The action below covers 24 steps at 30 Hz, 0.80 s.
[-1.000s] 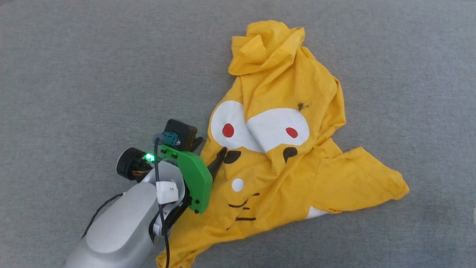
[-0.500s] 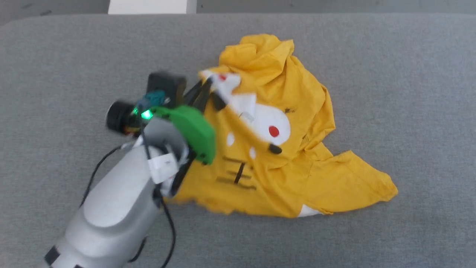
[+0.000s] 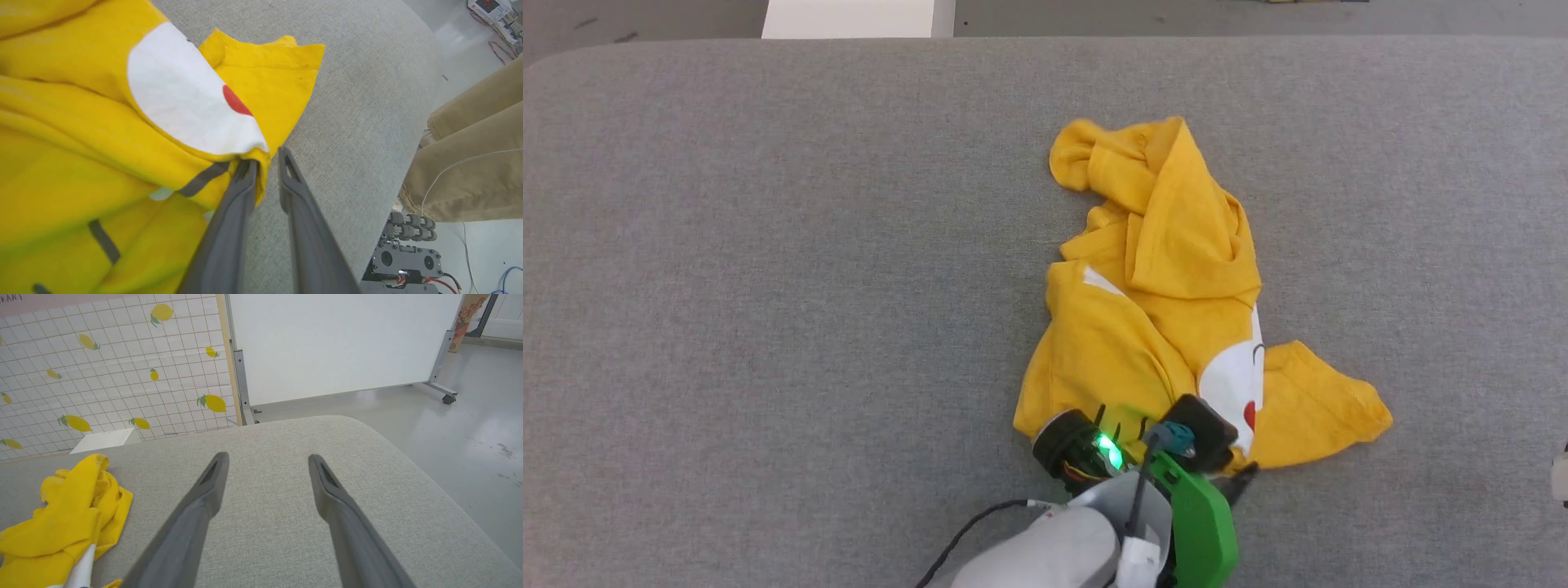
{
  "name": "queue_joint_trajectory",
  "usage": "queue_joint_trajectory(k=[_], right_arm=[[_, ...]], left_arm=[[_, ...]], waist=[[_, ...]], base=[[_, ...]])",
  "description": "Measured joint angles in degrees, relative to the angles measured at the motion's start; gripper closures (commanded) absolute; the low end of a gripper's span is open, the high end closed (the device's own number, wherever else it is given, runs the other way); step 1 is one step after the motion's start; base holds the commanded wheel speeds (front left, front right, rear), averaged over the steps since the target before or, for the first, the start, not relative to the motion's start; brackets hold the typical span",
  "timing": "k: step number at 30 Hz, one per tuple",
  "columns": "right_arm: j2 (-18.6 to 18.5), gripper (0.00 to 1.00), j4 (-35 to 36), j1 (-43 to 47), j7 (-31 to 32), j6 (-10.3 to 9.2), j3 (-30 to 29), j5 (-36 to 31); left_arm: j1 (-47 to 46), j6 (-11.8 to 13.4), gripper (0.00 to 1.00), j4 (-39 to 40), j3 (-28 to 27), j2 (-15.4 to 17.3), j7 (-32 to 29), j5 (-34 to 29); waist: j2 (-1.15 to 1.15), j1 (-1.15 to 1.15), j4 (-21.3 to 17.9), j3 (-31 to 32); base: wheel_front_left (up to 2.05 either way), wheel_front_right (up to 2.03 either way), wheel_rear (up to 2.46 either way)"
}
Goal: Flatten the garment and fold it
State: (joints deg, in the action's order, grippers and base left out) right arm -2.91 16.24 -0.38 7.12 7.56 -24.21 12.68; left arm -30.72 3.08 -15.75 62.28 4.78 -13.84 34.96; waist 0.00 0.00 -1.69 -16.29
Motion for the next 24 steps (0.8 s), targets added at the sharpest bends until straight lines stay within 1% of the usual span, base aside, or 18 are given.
queue_joint_trajectory(k=[4,6,9,12,14,17,19,24], right_arm=[[0.0,0.0,-0.5,0.5,0.0,0.0,-0.2,0.0],[0.0,0.0,-0.6,0.5,0.0,0.0,-0.3,0.0],[0.0,0.0,-0.6,0.6,0.0,0.0,-0.3,0.0],[0.0,0.0,-0.5,0.6,0.5,0.01,-0.1,0.0],[0.0,0.0,-0.4,0.6,0.5,0.0,0.1,0.0],[0.0,0.0,-0.3,0.5,0.5,0.0,0.6,0.0],[0.0,0.0,-0.2,0.4,0.6,0.0,0.9,0.0],[0.0,0.0,0.0,-0.1,0.9,0.01,1.5,0.0]], left_arm=[[0.0,0.2,0.0,-0.4,-2.9,-0.8,3.5,2.3],[-0.4,1.1,0.0,0.5,-5.3,-0.6,4.9,2.8],[-2.0,2.9,0.0,3.1,-9.4,1.3,6.4,3.3],[-4.9,4.7,0.0,4.7,-12.4,4.9,6.3,2.7],[-6.5,5.0,0.0,4.7,-12.9,7.6,4.5,1.9],[-7.6,5.0,0.0,3.4,-12.7,9.3,1.1,1.9],[-7.8,4.8,0.0,2.3,-12.4,9.5,-1.1,2.5],[-8.1,3.0,0.0,-1.1,-11.5,9.1,-5.5,5.3]], waist=[[0.0,0.0,0.6,0.3],[0.0,0.0,1.0,0.6],[0.0,0.0,1.8,1.0],[0.0,0.0,2.6,1.1],[0.0,0.0,3.0,0.9],[0.0,0.0,3.0,0.2],[0.0,0.0,2.9,-0.3],[0.0,0.0,2.0,-1.6]], base=[[0.0,0.0,0.0],[0.0,0.0,0.0],[0.0,0.0,0.0],[0.0,0.0,0.0],[0.0,0.0,0.0],[0.0,0.0,0.0],[0.0,0.0,0.0],[0.0,0.0,0.0]])
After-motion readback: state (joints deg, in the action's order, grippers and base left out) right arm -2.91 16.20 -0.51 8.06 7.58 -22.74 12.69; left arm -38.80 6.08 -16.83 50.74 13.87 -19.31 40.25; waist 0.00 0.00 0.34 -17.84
